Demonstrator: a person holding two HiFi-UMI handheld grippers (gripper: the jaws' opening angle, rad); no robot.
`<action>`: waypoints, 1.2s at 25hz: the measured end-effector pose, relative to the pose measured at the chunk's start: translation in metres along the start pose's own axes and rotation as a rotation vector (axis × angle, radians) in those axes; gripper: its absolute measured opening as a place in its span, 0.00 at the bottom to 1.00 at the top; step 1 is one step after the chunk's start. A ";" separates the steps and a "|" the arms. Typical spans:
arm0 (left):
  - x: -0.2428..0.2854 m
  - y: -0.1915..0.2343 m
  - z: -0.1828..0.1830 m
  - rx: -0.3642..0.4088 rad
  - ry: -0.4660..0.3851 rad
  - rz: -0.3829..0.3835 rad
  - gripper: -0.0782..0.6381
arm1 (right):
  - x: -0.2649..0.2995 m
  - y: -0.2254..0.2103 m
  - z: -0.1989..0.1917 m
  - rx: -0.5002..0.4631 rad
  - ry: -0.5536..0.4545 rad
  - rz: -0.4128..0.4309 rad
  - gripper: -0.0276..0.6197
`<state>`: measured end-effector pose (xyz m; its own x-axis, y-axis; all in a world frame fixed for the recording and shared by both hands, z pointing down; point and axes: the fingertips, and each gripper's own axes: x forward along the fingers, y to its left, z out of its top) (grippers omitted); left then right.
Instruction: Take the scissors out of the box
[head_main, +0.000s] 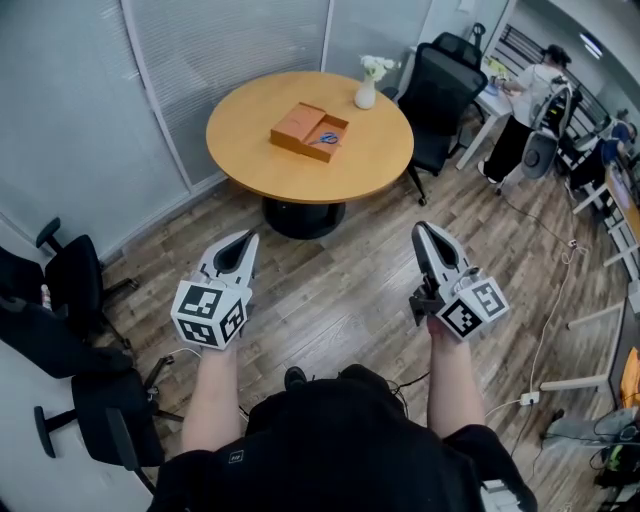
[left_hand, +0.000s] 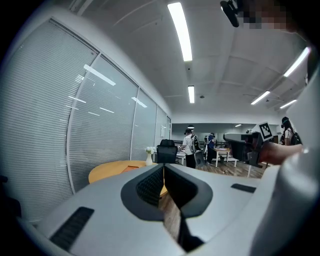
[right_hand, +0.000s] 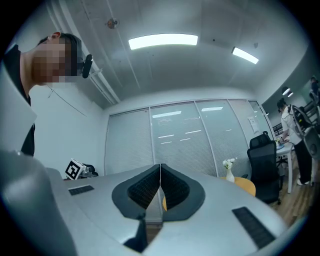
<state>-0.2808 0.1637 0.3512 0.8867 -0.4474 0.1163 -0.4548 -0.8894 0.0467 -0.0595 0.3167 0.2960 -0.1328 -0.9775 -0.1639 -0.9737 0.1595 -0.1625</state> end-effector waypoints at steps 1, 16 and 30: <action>-0.002 0.004 -0.002 -0.004 0.002 -0.001 0.13 | 0.002 0.004 -0.002 0.003 0.004 -0.002 0.10; 0.044 0.029 -0.019 -0.021 0.056 -0.033 0.13 | 0.044 -0.035 -0.027 0.062 0.041 -0.015 0.10; 0.177 0.033 -0.014 -0.001 0.130 -0.012 0.13 | 0.104 -0.162 -0.046 0.145 0.060 0.031 0.10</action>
<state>-0.1397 0.0565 0.3876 0.8739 -0.4210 0.2429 -0.4446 -0.8943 0.0497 0.0760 0.1823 0.3503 -0.1775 -0.9776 -0.1131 -0.9327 0.2038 -0.2975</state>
